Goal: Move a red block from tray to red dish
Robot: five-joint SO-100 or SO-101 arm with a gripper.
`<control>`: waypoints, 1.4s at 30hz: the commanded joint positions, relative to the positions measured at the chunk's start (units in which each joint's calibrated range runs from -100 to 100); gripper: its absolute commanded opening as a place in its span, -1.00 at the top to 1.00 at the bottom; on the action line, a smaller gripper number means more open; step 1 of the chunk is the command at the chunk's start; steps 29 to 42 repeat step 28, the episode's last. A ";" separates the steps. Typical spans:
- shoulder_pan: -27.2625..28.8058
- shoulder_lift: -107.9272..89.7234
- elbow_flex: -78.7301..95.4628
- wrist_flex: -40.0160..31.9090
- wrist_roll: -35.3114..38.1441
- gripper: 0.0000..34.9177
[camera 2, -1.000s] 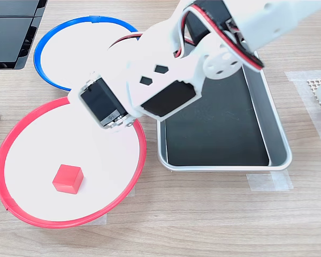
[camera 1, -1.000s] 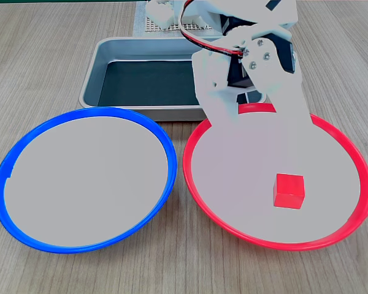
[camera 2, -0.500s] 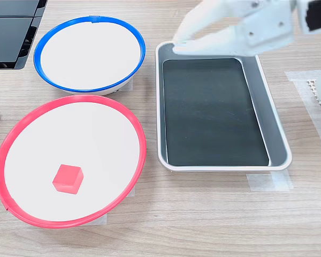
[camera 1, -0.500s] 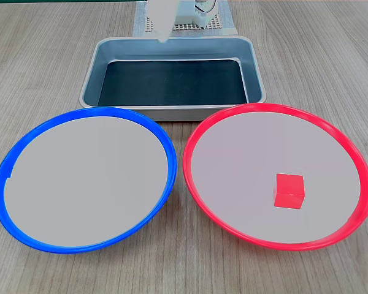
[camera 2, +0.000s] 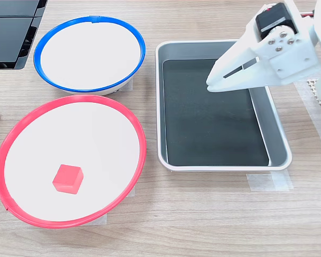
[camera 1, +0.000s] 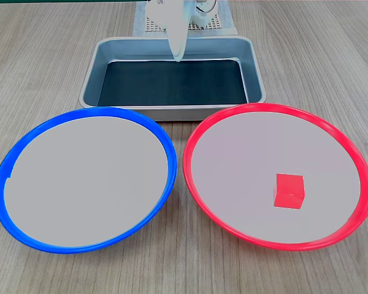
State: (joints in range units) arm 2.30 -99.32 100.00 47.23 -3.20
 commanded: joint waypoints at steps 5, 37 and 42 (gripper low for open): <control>-0.18 0.26 0.00 0.19 -0.24 0.98; -0.18 0.26 0.00 0.19 -0.24 0.98; -0.18 0.26 0.00 0.19 -0.24 0.98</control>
